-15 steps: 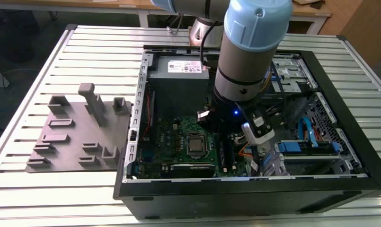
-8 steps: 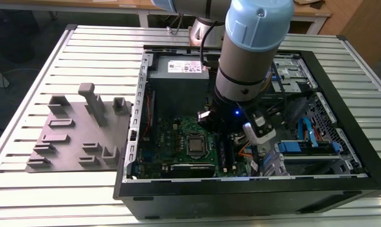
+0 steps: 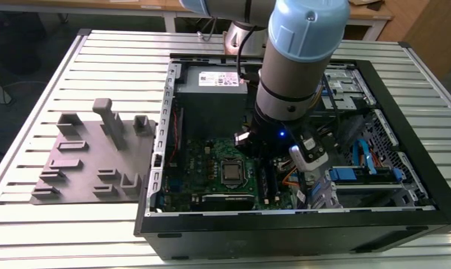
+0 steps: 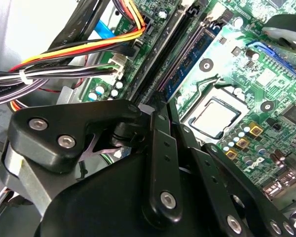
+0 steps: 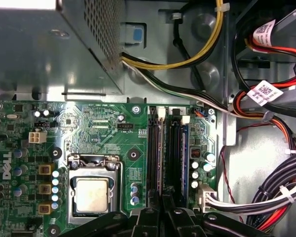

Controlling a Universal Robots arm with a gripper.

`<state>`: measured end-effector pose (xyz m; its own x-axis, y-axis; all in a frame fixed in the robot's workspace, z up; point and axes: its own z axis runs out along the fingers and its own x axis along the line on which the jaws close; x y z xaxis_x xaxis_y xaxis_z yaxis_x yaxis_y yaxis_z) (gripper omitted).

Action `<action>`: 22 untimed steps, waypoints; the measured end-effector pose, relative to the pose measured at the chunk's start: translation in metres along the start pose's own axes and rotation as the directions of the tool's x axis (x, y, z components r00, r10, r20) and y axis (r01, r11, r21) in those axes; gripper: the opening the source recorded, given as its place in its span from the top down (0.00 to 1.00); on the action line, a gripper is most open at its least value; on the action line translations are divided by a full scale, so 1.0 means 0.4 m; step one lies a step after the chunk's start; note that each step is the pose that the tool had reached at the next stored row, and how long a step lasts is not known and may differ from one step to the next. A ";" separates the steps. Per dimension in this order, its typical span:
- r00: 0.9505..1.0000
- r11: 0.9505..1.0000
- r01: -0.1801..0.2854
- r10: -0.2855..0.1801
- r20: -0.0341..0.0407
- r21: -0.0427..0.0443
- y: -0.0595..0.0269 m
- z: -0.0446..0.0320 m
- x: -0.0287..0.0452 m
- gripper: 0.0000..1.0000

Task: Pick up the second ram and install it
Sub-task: 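Insert the second ram into the second slot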

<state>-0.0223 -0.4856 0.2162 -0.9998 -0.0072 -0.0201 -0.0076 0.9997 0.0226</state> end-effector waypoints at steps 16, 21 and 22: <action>1.000 1.000 0.006 -0.006 -0.001 0.001 0.000 0.012 0.000 0.86; 1.000 1.000 0.006 -0.006 -0.001 0.001 0.000 0.012 0.000 0.85; 1.000 1.000 0.006 -0.006 -0.001 0.001 0.000 0.012 0.000 0.79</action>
<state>-0.0222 -0.4855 0.2113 -0.9997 -0.0135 -0.0193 -0.0139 0.9997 0.0218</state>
